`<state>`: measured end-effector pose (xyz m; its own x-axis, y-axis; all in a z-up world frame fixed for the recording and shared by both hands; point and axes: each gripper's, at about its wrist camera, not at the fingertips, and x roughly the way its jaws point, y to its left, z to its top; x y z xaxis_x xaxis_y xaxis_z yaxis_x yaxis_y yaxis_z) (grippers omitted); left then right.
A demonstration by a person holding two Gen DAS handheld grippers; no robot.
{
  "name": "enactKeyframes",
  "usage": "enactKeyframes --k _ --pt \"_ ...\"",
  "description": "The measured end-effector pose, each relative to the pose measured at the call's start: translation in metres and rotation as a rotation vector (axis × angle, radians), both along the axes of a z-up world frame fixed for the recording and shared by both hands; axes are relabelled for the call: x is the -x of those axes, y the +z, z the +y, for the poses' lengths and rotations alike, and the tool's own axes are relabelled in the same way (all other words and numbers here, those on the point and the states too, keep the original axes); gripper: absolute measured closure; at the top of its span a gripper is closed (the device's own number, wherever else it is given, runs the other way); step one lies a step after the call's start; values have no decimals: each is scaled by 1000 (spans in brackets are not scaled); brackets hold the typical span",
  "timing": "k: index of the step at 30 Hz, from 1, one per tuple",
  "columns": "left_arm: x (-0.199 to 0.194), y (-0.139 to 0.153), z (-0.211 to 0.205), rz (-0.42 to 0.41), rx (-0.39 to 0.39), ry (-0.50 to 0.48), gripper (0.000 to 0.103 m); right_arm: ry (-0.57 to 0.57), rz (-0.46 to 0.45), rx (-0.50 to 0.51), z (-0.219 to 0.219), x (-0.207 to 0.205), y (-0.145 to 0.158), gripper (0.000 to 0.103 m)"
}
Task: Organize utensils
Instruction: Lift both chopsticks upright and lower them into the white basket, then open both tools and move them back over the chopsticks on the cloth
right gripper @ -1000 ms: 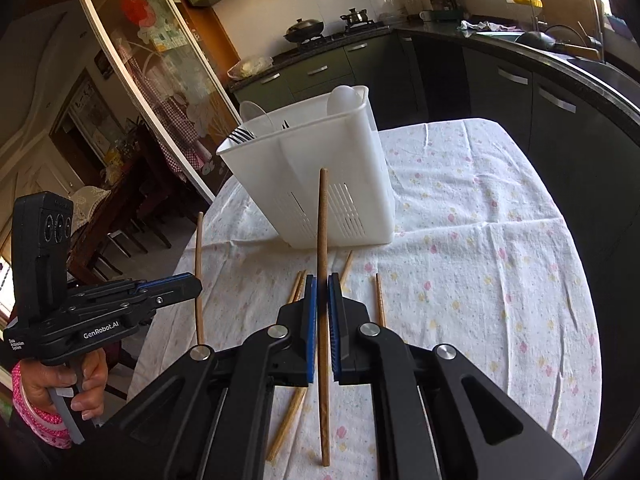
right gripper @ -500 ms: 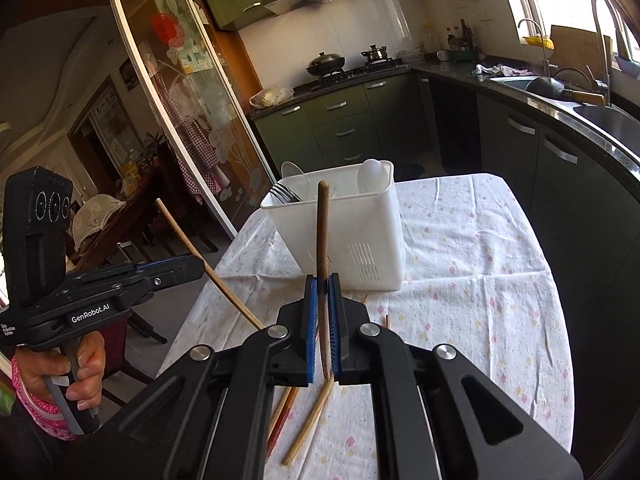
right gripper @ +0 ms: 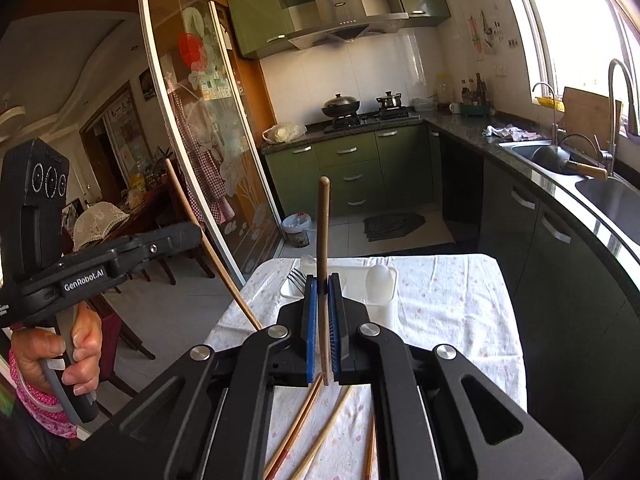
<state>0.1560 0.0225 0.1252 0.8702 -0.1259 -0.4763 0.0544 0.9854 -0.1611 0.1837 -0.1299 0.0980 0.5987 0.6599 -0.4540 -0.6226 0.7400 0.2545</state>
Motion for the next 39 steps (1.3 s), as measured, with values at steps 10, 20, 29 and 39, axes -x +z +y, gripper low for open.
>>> enactKeyframes --k 10,20,29,39 --pt "-39 35 -6 -144 -53 69 98 -15 2 0 3 -19 16 97" --pt "-95 -34 3 -36 -65 101 98 -28 -26 -13 6 -34 33 97" --pt "-87 -84 14 81 -65 81 88 -115 -82 -68 15 -75 56 97" --pt "-44 -106 15 207 -37 33 72 -129 59 40 59 -138 -7 96"
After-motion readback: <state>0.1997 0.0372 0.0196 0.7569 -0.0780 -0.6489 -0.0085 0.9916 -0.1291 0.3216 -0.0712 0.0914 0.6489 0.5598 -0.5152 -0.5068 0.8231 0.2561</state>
